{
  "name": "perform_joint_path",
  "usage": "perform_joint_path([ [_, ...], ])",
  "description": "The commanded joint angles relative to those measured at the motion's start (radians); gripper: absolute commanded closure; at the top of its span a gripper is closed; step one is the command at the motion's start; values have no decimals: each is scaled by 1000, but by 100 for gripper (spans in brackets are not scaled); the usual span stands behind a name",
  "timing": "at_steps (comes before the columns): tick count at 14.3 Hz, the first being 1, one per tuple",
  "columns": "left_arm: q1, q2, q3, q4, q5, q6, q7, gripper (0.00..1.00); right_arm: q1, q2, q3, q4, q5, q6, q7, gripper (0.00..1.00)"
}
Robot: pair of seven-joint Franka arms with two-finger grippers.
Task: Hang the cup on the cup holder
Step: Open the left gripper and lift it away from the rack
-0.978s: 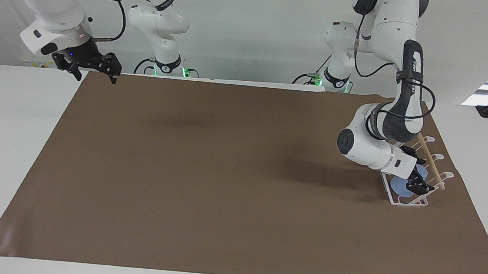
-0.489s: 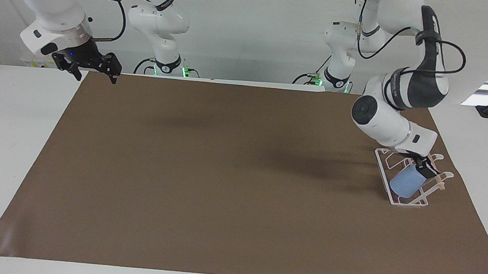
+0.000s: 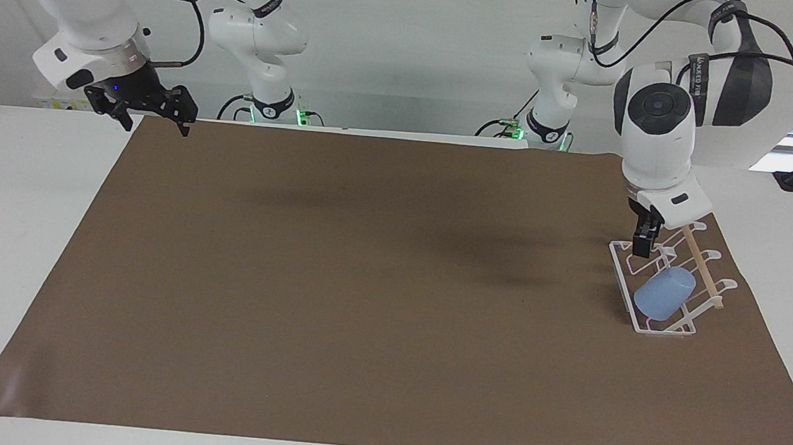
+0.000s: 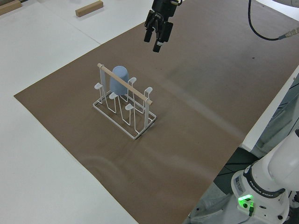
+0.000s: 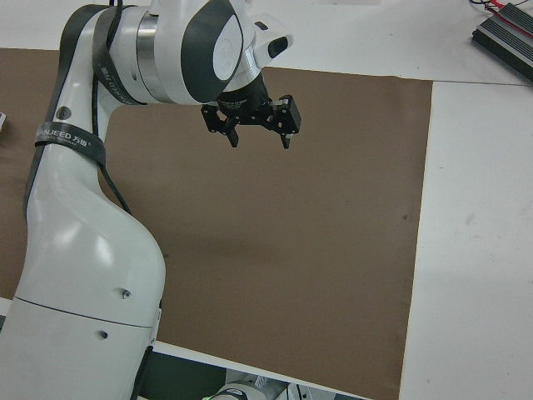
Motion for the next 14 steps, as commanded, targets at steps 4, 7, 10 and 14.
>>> perform_joint_path([
  [4, 22, -102, 2, -12, -191, -15, 312, 0, -3, -8, -1, 0, 0, -11, -20, 0],
  [7, 21, -113, -3, -7, -203, -22, 503, 0, -3, -8, -1, 0, 0, -11, -20, 0],
  [10, 41, -163, 16, 30, -329, -79, 659, 0, -3, -8, -1, 0, 0, -11, -20, 0],
  [14, 99, -182, 26, 39, -349, -165, 910, 0, -3, -8, -1, 0, 0, -11, -20, 0],
])
